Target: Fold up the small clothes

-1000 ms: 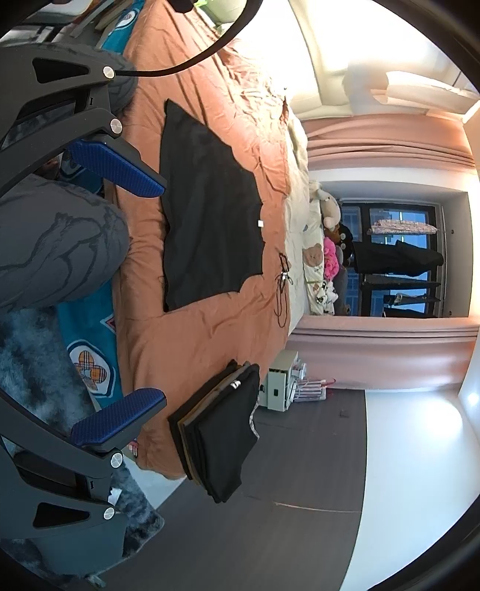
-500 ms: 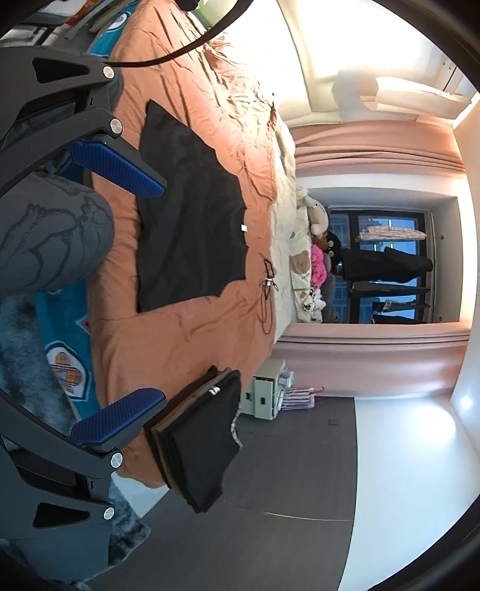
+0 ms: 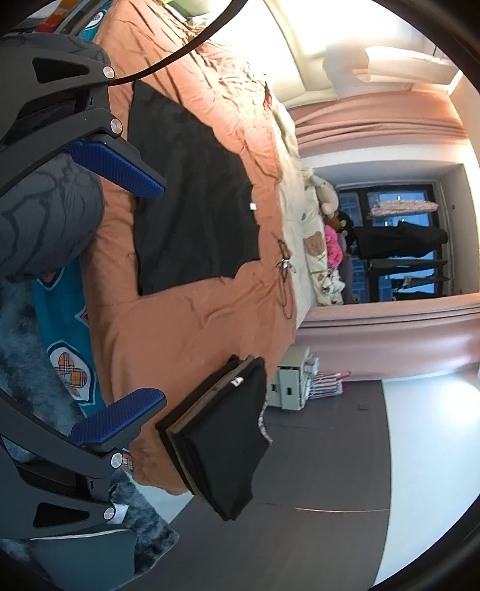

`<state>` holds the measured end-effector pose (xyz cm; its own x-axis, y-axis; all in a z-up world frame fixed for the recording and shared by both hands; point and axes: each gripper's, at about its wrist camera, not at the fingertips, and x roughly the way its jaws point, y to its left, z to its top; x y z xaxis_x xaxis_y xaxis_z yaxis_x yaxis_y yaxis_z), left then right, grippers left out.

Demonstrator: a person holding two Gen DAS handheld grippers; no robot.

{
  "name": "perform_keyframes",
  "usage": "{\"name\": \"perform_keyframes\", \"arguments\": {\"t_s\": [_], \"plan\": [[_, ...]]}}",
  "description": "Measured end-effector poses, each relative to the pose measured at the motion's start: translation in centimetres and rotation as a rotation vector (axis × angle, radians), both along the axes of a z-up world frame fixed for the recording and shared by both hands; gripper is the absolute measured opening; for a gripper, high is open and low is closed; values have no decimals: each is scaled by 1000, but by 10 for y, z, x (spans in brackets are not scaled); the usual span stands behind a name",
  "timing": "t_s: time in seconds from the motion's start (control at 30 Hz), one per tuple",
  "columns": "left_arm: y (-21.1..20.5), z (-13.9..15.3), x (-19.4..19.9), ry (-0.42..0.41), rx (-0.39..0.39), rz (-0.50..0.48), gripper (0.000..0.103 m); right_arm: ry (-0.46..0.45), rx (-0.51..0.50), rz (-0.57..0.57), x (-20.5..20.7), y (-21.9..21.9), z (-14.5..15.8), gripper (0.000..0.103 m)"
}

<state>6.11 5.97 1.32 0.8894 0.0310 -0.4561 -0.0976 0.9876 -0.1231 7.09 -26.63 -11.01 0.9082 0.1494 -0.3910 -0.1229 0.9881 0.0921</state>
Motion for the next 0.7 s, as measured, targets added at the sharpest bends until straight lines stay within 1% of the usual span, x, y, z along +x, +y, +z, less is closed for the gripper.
{"name": "perform_keyframes", "arguments": {"t_s": [0.23, 0.37, 0.47, 0.6, 0.7], "plan": [[19, -21, 26, 55, -23, 40, 102, 55, 38, -18, 31, -5, 5, 103], [28, -35, 39, 93, -45, 54, 102, 100, 71, -5, 52, -7, 3, 103], [37, -48, 51, 127, -56, 68, 102, 125, 73, -4, 65, -6, 5, 103], [51, -65, 66, 163, -78, 92, 102, 149, 68, 28, 84, 3, 11, 103], [63, -81, 77, 199, -114, 105, 102, 160, 62, 58, 100, 8, 11, 103]]}}
